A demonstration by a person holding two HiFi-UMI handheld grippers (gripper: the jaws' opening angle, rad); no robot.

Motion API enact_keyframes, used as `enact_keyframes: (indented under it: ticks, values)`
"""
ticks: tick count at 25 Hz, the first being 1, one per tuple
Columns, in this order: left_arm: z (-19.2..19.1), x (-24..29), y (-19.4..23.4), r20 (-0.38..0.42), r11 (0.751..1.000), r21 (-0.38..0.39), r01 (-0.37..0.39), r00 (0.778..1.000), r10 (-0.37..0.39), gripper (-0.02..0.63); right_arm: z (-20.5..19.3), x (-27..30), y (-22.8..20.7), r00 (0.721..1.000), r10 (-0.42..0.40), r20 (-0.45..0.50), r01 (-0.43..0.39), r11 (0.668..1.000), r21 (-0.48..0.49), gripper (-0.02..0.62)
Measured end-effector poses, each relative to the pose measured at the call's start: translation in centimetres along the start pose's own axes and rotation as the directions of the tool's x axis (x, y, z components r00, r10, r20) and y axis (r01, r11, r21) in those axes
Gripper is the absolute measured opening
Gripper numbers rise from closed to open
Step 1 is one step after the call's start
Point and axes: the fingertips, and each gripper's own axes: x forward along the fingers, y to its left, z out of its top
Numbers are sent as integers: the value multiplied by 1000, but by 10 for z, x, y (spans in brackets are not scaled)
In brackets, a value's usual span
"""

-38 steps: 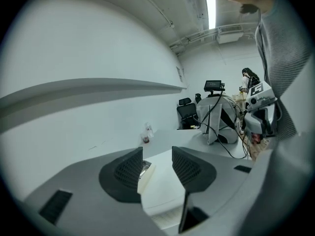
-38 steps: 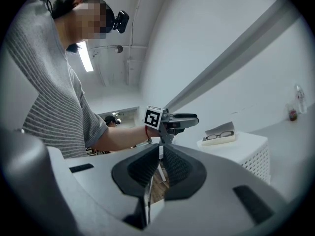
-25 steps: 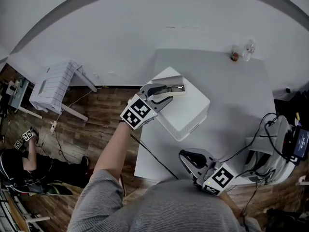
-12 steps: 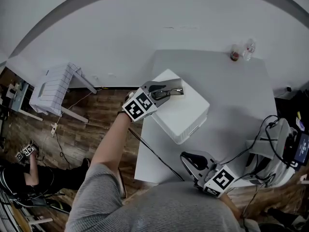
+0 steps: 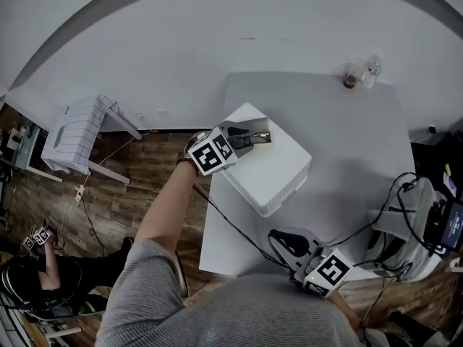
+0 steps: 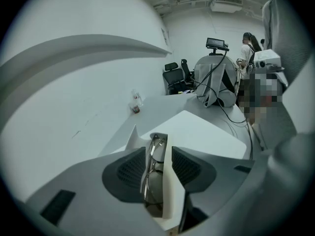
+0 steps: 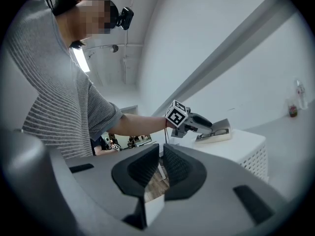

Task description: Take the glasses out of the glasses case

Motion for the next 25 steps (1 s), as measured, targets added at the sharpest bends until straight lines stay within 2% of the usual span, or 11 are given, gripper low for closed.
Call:
enact_keyframes:
  ticks: [8,15,19,25]
  values:
    - [7,19,5,-78,997,-3,79,994,-79,169,-8,-5,-6,1000,-5,-11,5,1000,23,17]
    - [3,32,7,-170,992,-3,122,978,-121,130,-6,-7,-14,1000,-11,-8,11,999,41,17]
    - [-6,37,6,-252,987,3,162,955,-156,130,-5,-6,-17,1000,-14,-5,14,999,33,17]
    - [-12,43,3,-355,969,-21,245,904,-236,124,-4,-3,-20,1000,-15,-3,15,999,37,17]
